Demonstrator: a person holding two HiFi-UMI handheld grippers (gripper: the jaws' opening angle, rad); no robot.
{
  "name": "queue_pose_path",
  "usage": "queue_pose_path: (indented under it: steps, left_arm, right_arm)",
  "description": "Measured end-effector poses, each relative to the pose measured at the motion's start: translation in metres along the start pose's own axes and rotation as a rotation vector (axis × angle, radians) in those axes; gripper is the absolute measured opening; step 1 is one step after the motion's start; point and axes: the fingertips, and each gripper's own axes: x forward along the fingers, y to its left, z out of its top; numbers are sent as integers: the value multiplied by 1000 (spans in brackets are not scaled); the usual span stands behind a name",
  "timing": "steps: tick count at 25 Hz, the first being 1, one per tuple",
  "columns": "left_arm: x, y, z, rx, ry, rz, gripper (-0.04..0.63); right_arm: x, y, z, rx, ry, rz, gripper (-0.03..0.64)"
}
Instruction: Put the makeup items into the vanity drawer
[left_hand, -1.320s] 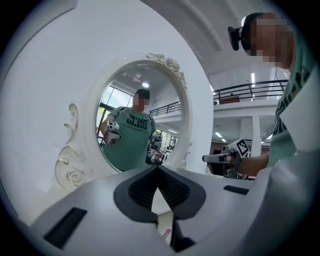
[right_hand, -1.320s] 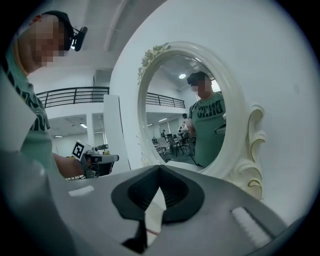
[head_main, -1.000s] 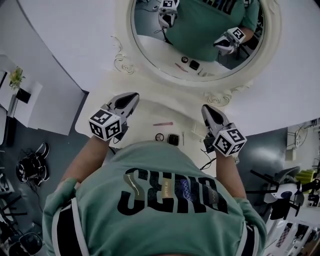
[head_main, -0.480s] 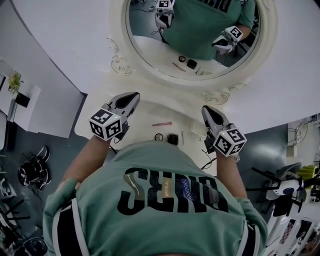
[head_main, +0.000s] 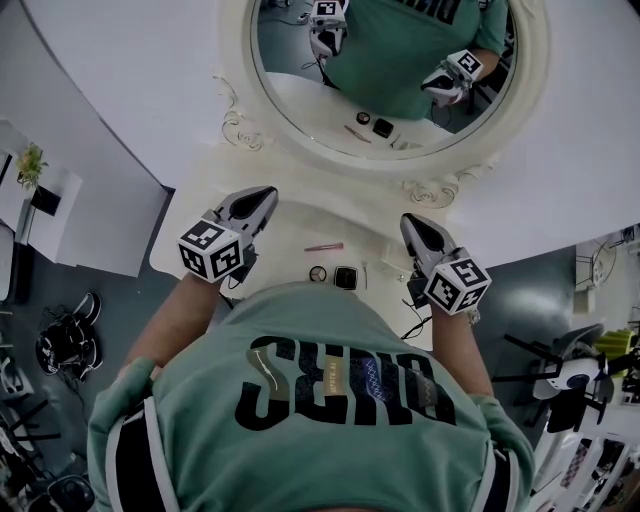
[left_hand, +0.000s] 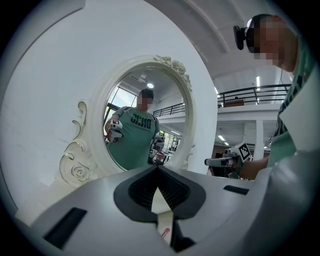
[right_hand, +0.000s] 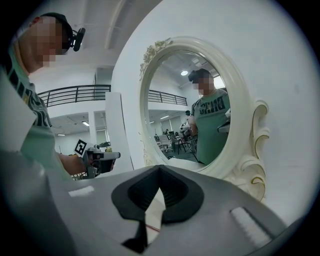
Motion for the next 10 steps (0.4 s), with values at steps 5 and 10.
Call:
queue_pose_path:
  steps: [5,10]
  left_arm:
    - [-2,-2,-2,-3,2,-3,5]
    - [-4,-6,-2,-7,1,-9,5]
  right_arm:
    - [-2,4,-1,-9,1,6,8]
    - [-5,9,-1,-10,0,11,6]
